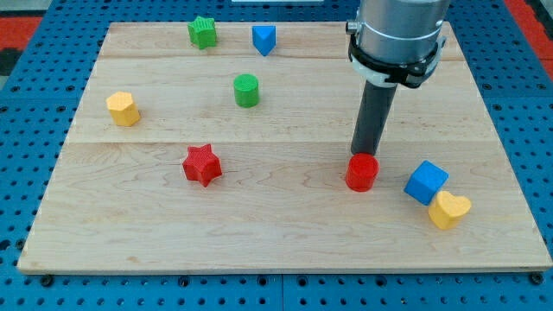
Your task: Push the red circle into the blue cube
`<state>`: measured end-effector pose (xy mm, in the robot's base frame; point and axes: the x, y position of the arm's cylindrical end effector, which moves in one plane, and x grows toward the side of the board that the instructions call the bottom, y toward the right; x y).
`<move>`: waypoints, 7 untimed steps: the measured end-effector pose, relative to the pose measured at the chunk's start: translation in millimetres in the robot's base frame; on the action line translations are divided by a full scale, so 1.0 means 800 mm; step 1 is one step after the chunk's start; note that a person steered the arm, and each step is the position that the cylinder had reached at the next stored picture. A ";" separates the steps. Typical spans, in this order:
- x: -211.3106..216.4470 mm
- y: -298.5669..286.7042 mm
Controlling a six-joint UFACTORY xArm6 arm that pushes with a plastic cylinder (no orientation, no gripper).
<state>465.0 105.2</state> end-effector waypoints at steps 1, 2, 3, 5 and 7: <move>-0.021 -0.048; 0.033 -0.048; 0.058 -0.020; 0.059 0.007; 0.152 -0.185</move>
